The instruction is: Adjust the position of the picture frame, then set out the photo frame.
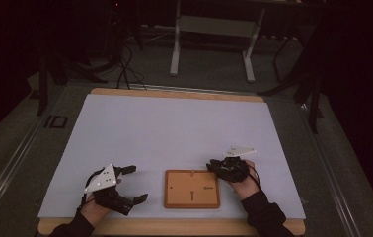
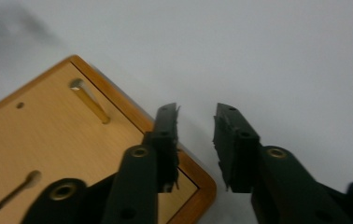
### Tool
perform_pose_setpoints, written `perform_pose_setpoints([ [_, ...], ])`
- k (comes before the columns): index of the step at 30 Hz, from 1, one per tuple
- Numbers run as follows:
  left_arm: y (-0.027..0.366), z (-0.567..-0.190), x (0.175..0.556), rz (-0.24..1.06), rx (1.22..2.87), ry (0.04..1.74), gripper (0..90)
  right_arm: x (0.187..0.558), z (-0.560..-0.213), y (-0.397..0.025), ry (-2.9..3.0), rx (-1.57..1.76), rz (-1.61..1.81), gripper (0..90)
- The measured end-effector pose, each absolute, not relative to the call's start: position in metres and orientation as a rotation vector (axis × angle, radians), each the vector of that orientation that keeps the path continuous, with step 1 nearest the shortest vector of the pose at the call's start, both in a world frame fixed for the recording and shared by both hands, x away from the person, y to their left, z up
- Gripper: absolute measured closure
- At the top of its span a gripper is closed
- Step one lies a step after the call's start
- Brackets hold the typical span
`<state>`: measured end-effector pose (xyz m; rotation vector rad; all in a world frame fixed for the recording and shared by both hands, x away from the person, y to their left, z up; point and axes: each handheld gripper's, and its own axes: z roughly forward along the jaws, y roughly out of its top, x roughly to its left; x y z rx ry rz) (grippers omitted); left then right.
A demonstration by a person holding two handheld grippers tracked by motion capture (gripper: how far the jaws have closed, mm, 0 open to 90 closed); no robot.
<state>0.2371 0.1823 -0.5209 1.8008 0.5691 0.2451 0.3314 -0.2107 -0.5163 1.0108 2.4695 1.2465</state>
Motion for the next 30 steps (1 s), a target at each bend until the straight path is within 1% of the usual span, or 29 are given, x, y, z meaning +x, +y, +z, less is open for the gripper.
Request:
perform_pose_setpoints([
  [1,0.182,-0.520,0.237,0.232,1.811,0.571,0.0,0.330,-0.515,-0.211,2.459,0.991,1.260,60.0],
  [3,0.180,-0.519,0.237,0.222,1.818,0.569,0.0,0.327,-0.511,-0.212,2.442,0.948,1.277,58.7],
  [4,0.179,-0.520,0.238,0.222,1.824,0.564,0.0,0.325,-0.509,-0.213,2.432,0.936,1.281,56.1],
  [5,0.177,-0.522,0.239,0.205,1.842,0.565,0.0,0.323,-0.508,-0.214,2.432,0.929,1.293,51.3],
  [6,0.176,-0.524,0.239,0.191,1.849,0.559,0.0,0.321,-0.506,-0.215,2.430,0.931,1.293,48.9],
  [7,0.174,-0.526,0.240,0.191,1.848,0.552,0.0,0.320,-0.505,-0.216,2.428,0.937,1.285,44.6],
  [8,0.173,-0.526,0.239,0.196,1.838,0.548,0.0,0.318,-0.503,-0.218,2.413,0.945,1.298,38.2],
  [9,0.173,-0.526,0.239,0.196,1.838,0.548,0.0,0.318,-0.503,-0.218,2.413,0.945,1.298,38.2],
  [11,0.173,-0.525,0.240,0.216,1.825,0.552,0.0,0.315,-0.500,-0.223,2.374,0.958,1.330,31.1],
  [12,0.173,-0.523,0.240,0.221,1.816,0.559,0.0,0.314,-0.500,-0.224,2.368,0.950,1.349,26.6],
  [13,0.173,-0.522,0.241,0.221,1.800,0.561,0.0,0.313,-0.499,-0.226,2.379,0.929,1.376,19.9],
  [16,0.173,-0.518,0.243,0.204,1.783,0.578,0.0,0.309,-0.494,-0.231,2.354,0.921,1.444,14.5],
  [20,0.169,-0.515,0.247,0.178,1.785,0.579,0.0,0.304,-0.488,-0.236,2.312,0.847,1.506,15.0],
  [22,0.164,-0.514,0.248,0.201,1.820,0.570,0.0,0.300,-0.486,-0.239,2.312,0.790,1.486,18.5],
  [27,0.148,-0.511,0.252,0.212,1.868,0.527,0.0,0.288,-0.485,-0.241,2.289,0.673,1.467,18.2],
  [30,0.142,-0.510,0.257,0.206,1.873,0.512,0.0,0.280,-0.483,-0.241,2.315,0.693,1.466,18.4],
])
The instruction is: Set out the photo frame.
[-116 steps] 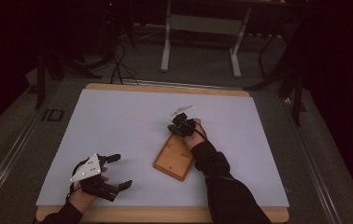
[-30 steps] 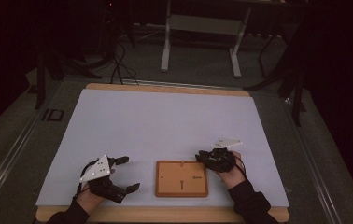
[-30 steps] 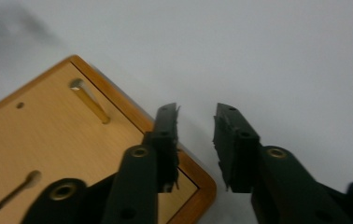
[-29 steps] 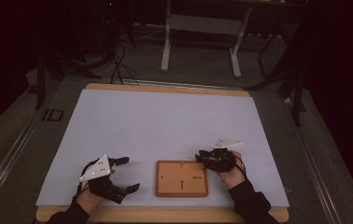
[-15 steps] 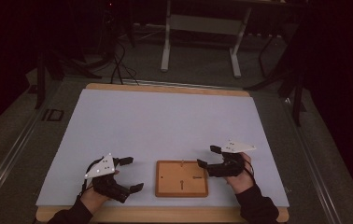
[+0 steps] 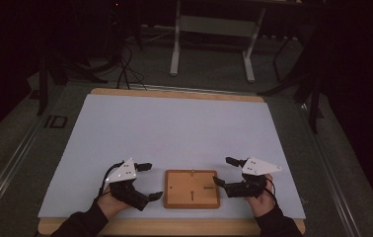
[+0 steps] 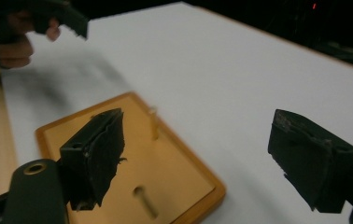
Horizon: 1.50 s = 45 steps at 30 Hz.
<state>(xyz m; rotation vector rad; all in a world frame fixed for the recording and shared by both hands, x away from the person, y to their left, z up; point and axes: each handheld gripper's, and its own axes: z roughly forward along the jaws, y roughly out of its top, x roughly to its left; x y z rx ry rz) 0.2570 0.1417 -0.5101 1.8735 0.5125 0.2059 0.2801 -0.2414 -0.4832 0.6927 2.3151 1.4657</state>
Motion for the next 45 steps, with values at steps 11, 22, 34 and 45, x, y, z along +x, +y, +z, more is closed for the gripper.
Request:
perform_pose_setpoints([
  [11,0.122,-0.501,0.274,0.189,1.905,0.458,0.0,0.262,-0.480,-0.248,2.312,0.668,1.540,14.0],
  [22,0.094,-0.505,0.292,0.183,1.906,0.421,4.0,0.246,-0.485,-0.255,2.314,0.680,1.508,10.7],
  [34,0.063,-0.522,0.312,0.153,1.962,0.403,26.0,0.244,-0.491,-0.256,2.316,0.689,1.500,13.6],
  [45,0.046,-0.532,0.321,0.145,2.001,0.411,55.5,0.245,-0.496,-0.256,2.340,0.689,1.503,15.5],
])
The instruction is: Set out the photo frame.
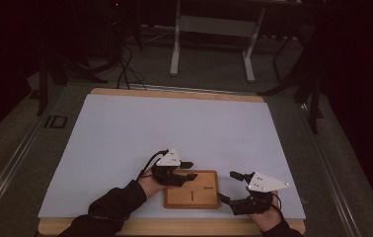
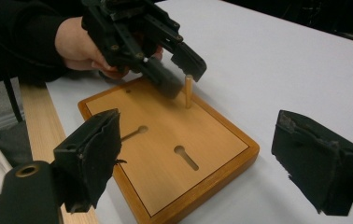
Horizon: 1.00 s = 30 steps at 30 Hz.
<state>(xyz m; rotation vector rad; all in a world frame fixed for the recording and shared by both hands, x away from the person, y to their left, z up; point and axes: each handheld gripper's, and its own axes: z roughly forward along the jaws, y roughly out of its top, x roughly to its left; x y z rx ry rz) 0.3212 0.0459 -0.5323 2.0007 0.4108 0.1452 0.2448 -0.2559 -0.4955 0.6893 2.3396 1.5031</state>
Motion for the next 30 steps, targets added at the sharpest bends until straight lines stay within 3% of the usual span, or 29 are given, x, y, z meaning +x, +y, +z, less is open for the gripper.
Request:
perform_pose_setpoints([
  [11,0.042,-0.538,0.326,0.129,2.008,0.386,81.2,0.245,-0.498,-0.255,2.364,0.677,1.489,17.0],
  [30,0.044,-0.538,0.336,0.062,2.023,0.340,83.6,0.243,-0.499,-0.249,2.405,0.625,1.449,20.6],
])
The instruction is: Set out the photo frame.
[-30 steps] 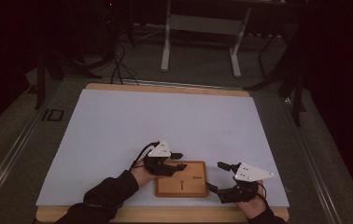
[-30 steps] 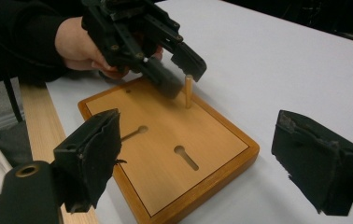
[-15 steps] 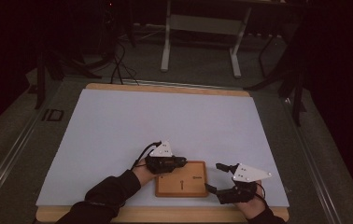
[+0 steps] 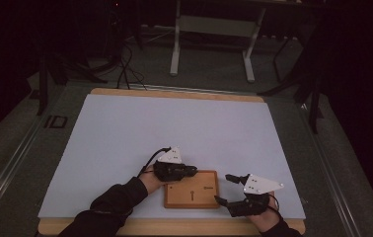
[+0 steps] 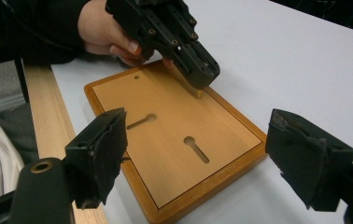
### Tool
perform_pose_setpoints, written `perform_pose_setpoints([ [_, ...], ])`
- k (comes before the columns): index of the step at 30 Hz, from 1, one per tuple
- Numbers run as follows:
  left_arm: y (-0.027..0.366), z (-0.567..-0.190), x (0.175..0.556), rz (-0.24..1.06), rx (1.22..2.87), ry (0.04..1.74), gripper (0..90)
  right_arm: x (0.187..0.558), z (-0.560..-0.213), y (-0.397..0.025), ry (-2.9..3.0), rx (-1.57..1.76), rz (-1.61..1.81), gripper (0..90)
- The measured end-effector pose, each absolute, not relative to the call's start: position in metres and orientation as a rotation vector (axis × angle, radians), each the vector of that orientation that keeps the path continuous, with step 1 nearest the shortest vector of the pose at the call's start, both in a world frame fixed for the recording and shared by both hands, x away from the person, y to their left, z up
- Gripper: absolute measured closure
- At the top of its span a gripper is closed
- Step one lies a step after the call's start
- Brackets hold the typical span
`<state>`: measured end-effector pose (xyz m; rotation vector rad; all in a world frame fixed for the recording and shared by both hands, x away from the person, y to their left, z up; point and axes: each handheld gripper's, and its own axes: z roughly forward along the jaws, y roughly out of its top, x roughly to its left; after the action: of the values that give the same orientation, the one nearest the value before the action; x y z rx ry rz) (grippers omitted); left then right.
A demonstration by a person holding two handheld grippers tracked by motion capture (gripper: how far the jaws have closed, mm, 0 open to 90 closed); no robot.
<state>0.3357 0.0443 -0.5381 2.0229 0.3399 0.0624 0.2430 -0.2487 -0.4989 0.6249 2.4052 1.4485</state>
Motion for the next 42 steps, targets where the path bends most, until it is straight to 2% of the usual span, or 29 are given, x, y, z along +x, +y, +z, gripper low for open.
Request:
perform_pose_setpoints([
  [6,0.045,-0.537,0.340,0.023,2.034,0.330,83.5,0.238,-0.496,-0.244,2.418,0.551,1.394,23.2],
  [23,0.046,-0.536,0.354,-0.091,2.034,0.344,83.6,0.214,-0.493,-0.225,2.438,0.306,1.095,23.2],
  [37,0.047,-0.537,0.360,-0.154,2.018,0.375,83.5,0.194,-0.506,-0.219,2.385,0.153,0.834,24.9],
  [42,0.047,-0.536,0.362,-0.166,2.026,0.376,83.6,0.188,-0.513,-0.213,2.329,0.050,0.776,33.8],
])
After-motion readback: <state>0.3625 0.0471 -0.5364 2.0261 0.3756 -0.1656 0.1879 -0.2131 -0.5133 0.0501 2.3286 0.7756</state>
